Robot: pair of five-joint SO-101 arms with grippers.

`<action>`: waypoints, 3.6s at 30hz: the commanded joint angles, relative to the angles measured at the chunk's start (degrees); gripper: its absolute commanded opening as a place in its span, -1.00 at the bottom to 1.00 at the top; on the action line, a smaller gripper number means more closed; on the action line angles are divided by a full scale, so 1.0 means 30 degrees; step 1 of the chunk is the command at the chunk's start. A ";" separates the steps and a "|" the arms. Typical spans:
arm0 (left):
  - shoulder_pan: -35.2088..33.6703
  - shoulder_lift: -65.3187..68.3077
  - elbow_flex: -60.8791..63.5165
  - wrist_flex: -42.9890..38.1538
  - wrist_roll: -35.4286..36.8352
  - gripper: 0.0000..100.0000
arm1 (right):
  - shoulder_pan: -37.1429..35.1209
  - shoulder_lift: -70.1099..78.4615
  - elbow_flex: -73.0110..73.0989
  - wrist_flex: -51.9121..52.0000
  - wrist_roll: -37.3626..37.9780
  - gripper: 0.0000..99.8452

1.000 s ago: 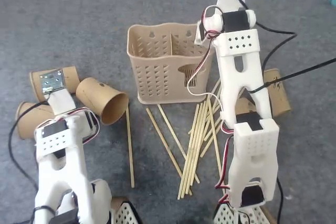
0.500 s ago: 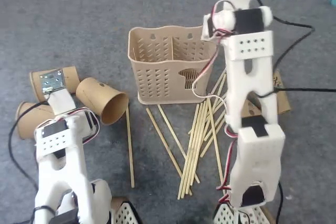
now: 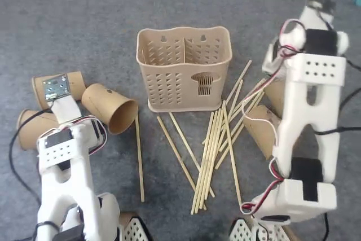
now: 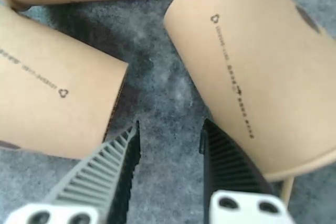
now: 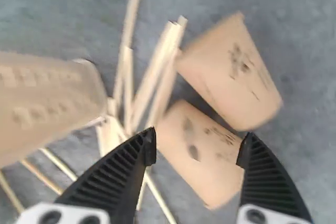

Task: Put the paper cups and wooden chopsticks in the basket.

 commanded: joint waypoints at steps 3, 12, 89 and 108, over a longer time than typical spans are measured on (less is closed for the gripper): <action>-0.0029 -0.0557 -0.0132 -0.0469 0.0147 -0.64 | 0.1304 -0.1304 0.3927 -0.0425 0.1201 -0.55; 0.0908 -0.0615 -0.0103 -0.0352 0.0234 -0.65 | 0.3736 -0.1333 1.2073 -0.7077 0.2344 -0.98; 1.4623 0.3077 0.2564 -1.7407 0.2579 -0.97 | 0.5114 -2.2227 3.0799 -1.4432 0.6183 -0.98; 1.4476 -1.6850 0.6784 -0.4161 0.0147 -0.76 | 0.2447 -2.2022 2.5143 -0.9480 0.9377 -0.85</action>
